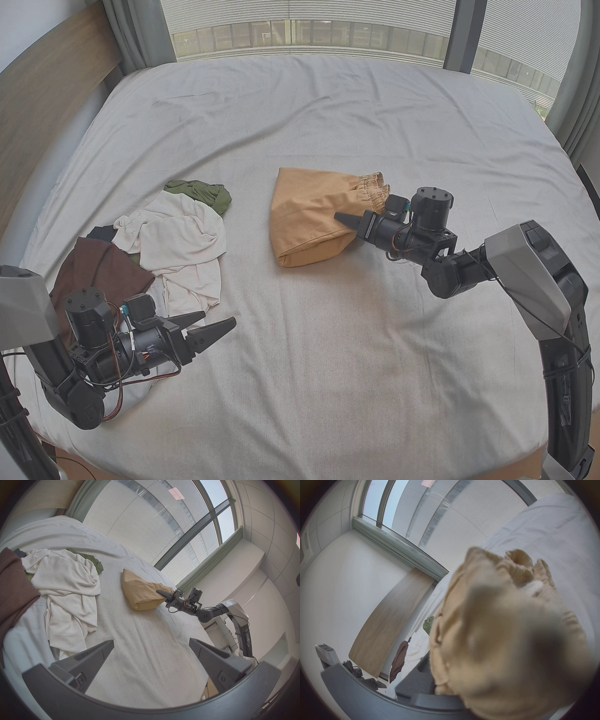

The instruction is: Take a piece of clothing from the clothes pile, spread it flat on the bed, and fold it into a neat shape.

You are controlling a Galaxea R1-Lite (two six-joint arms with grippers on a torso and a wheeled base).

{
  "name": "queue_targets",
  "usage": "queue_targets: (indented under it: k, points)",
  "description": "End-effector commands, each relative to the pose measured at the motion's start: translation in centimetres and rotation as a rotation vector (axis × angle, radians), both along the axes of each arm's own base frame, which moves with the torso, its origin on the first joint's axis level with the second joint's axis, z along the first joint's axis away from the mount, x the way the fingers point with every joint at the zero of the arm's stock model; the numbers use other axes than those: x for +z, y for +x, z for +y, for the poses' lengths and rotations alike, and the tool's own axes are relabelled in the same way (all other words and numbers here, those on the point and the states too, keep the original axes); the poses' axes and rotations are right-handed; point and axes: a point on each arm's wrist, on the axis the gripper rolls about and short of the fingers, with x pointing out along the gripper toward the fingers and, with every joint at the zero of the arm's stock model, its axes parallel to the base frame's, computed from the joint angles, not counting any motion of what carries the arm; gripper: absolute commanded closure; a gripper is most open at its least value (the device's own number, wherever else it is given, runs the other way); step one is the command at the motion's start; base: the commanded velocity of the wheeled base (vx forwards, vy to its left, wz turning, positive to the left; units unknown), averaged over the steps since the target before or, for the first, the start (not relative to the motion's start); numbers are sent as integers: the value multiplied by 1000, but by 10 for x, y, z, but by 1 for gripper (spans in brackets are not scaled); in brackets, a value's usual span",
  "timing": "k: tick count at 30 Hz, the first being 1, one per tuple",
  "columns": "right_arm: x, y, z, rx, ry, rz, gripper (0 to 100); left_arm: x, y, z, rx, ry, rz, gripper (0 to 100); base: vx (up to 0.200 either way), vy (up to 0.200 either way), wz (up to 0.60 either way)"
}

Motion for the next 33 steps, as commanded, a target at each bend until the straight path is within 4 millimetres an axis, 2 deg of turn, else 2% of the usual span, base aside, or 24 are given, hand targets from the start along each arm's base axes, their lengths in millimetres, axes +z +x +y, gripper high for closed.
queue_targets:
  k: [1,6,11,12,14,16,17,18,19,20,21,23,30,33]
  points:
    - [-16,-13,-1,6,-28,47,100,1,1,1,-4,-3,-2,0,0,0,0]
    - [-28,-14,-4,4,-44,34,100,0,1,1,-3,-3,-1,0,0,0,0]
    - [-29,-15,-5,1,-52,25,100,0,1,1,-3,-3,1,0,0,0,0]
    - [-30,-19,-5,2,-65,21,0,1,2,1,-3,-4,-4,0,0,0,0]
    - [-34,-24,-6,5,-84,32,0,1,2,2,-1,-4,-5,0,0,0,0]
    - [-31,-31,-8,5,-95,36,0,2,2,3,5,-5,-8,0,0,0,0]
    - [-26,-41,-10,9,-106,40,0,2,3,4,5,-5,-11,0,0,0,0]
    - [-23,-57,-14,15,-116,55,0,2,3,4,6,-6,-13,0,0,0,0]
    - [-13,-108,-20,49,-144,109,0,3,4,5,9,-6,-14,0,0,0,0]
    - [-11,-119,-18,71,-149,110,0,3,4,5,9,-6,-16,0,0,0,0]
    - [-11,-119,-18,71,-149,110,0,3,4,5,9,-6,-16,0,0,0,0]
    - [2,-138,-7,131,-138,79,0,3,4,5,11,-6,-16,0,0,0,0]
    - [26,-143,9,205,-81,-8,0,3,5,6,14,-8,-16,0,0,0,0]
    - [44,-132,12,198,-37,-62,0,3,5,6,11,-16,-9,0,0,0,0]
